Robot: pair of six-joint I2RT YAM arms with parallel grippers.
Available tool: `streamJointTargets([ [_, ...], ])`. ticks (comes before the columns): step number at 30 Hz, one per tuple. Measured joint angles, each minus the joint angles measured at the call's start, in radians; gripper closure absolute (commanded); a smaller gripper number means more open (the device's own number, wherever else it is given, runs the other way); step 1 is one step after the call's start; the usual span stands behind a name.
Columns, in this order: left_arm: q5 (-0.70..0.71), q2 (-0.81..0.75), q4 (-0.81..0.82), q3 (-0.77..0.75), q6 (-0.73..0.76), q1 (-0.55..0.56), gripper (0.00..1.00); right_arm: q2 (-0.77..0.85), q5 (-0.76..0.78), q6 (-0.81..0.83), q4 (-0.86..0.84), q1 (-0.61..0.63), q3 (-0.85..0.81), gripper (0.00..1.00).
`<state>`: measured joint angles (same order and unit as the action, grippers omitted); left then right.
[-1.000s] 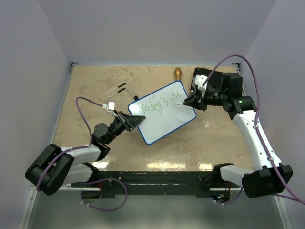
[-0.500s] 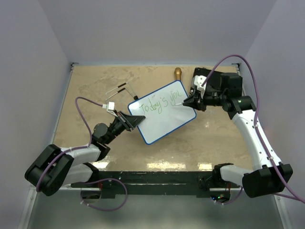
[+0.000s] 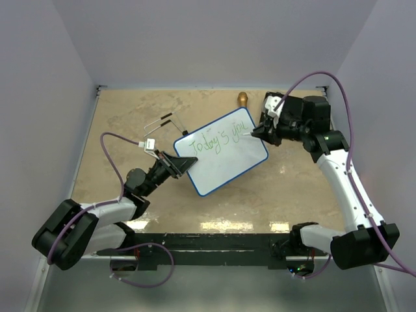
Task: Write a sentence on the whiteboard
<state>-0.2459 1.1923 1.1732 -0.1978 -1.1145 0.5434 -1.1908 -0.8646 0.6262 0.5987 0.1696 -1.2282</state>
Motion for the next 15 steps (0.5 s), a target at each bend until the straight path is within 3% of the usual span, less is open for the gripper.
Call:
streamJointTargets([
  [7,-0.002,-0.017,0.002,0.008,0.0,0.0,1.0,-0.047,0.138,-0.107,-0.122,-0.009,-0.032,1.0],
  [15,-0.008,-0.034,0.003,0.008,0.001,-0.004,1.0,-0.121,0.197,-0.13,-0.151,-0.014,-0.04,1.0],
])
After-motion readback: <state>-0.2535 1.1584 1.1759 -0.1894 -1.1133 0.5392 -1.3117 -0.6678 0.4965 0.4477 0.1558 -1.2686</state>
